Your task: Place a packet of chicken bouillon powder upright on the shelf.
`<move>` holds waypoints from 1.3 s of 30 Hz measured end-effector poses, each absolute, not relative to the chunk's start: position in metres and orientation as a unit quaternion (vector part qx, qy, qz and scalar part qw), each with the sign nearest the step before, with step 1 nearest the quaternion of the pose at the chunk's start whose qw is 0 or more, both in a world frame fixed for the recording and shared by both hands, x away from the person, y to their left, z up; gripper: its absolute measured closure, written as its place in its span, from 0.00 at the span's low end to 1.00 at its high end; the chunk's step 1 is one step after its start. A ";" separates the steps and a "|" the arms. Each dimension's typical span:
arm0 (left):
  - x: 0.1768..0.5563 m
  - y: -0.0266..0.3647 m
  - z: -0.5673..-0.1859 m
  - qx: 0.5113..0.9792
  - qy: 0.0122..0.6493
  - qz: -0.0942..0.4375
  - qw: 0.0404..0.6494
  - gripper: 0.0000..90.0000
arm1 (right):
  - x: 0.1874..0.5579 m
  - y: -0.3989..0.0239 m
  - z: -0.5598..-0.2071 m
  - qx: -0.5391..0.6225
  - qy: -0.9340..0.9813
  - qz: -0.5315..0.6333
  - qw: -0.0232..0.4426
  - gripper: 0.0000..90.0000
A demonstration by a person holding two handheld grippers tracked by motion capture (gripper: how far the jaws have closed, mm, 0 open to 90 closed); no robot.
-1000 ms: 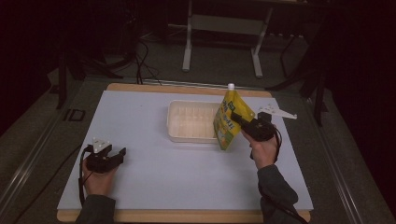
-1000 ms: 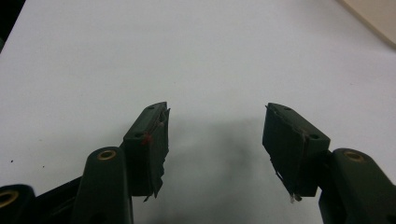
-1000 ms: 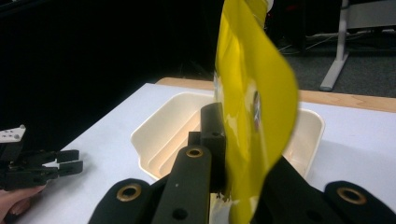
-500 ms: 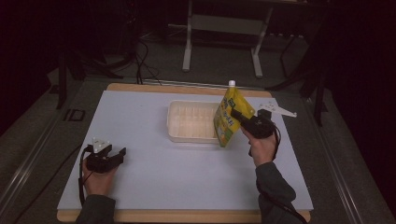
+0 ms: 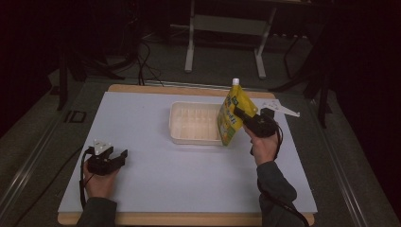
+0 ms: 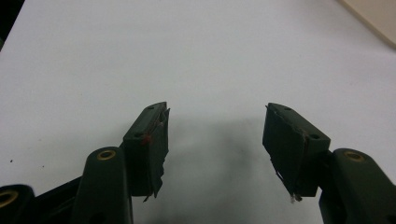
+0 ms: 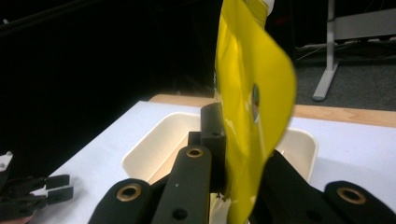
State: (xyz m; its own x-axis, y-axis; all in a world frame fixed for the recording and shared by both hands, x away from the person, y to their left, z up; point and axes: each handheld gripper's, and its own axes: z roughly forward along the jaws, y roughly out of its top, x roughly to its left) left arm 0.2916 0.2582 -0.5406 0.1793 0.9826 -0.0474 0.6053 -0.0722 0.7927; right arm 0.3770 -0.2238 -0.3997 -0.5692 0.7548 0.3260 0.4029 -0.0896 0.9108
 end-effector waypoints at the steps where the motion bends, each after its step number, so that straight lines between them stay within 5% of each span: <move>1: 0.292 0.258 -0.541 0.682 0.582 0.267 0.353 0.45 | 0.378 -0.224 -0.399 0.440 0.657 0.594 0.150 1.00; 39: 0.291 0.258 -0.541 0.681 0.582 0.267 0.356 0.45 | 0.404 -0.201 -0.414 0.473 0.636 0.576 0.200 1.00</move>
State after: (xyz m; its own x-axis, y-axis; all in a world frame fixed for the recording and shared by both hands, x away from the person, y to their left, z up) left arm 0.2914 0.2583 -0.5405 0.1796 0.9824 -0.0515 0.6031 -0.0686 0.7947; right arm 0.4035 -0.2014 -0.4142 -0.4725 0.8320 0.2906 0.3713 -0.1111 0.9218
